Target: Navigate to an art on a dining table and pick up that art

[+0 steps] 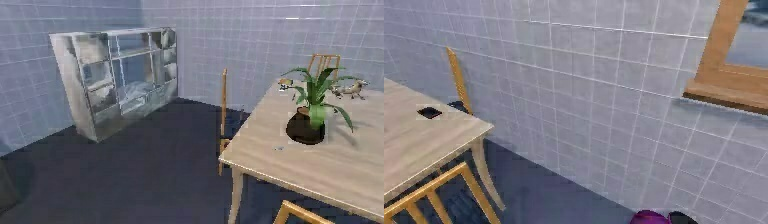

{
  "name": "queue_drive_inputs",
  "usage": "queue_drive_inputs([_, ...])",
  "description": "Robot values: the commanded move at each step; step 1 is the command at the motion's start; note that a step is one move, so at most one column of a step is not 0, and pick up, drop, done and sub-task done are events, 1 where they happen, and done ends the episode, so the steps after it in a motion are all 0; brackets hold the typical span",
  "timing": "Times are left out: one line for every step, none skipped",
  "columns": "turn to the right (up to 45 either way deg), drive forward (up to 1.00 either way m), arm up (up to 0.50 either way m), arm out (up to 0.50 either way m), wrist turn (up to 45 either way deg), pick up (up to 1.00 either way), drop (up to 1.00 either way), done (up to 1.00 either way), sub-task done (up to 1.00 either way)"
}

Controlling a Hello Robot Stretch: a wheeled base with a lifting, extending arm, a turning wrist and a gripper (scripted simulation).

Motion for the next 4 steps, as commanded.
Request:
queue_drive_inputs([-36.0,0.00,0.00,0.00,0.0,0.00,0.00,0.00,0.00])
queue_drive_inputs([0.0,0.70,0.00,0.00,0.0,0.00,0.00,0.00,0.00])
queue_drive_inputs([36.0,0.00,0.00,0.00,0.0,0.00,0.00,0.00,0.00])
queue_drive_inputs([0.0,1.00,0.00,0.00,0.0,0.00,0.00,0.00,0.00])
